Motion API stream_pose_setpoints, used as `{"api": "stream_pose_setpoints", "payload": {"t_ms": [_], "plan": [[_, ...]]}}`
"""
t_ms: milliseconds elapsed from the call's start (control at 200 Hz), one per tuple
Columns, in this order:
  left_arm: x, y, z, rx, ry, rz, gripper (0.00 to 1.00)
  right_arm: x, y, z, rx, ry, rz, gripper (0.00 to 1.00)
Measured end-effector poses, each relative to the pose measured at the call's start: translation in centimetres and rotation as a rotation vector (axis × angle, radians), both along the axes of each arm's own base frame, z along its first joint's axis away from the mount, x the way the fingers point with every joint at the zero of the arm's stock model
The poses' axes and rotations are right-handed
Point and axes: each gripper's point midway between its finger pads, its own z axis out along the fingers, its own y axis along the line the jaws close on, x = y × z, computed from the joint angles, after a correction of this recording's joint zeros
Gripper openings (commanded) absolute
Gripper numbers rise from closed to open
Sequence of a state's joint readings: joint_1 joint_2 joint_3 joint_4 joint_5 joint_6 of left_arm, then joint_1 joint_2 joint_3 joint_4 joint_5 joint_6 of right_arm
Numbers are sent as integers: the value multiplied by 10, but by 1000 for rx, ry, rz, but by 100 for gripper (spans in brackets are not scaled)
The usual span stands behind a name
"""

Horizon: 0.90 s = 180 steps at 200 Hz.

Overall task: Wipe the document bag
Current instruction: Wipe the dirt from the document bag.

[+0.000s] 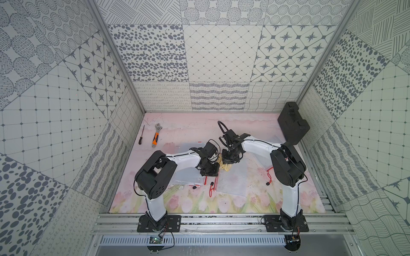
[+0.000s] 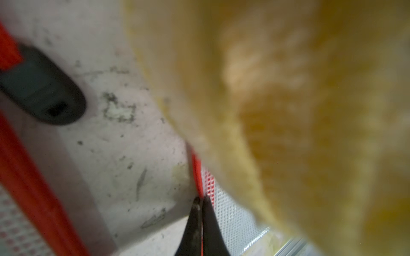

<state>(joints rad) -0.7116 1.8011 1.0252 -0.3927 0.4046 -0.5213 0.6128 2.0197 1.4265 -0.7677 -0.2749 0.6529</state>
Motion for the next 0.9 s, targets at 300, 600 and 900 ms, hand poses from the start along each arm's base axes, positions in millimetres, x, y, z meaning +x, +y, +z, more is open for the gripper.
{"api": "stream_pose_setpoints", "payload": {"t_ms": [300,600,900], "plan": [[4,-1,2,-1,-17,4,0,48,6,1,31,14,-45,0],[5,0,1,3,-25,1,0,90,-5,4,5,-33,-71,0],[2,3,-1,13,1,3,0,-34,-40,7,-75,18,-19,0]]}}
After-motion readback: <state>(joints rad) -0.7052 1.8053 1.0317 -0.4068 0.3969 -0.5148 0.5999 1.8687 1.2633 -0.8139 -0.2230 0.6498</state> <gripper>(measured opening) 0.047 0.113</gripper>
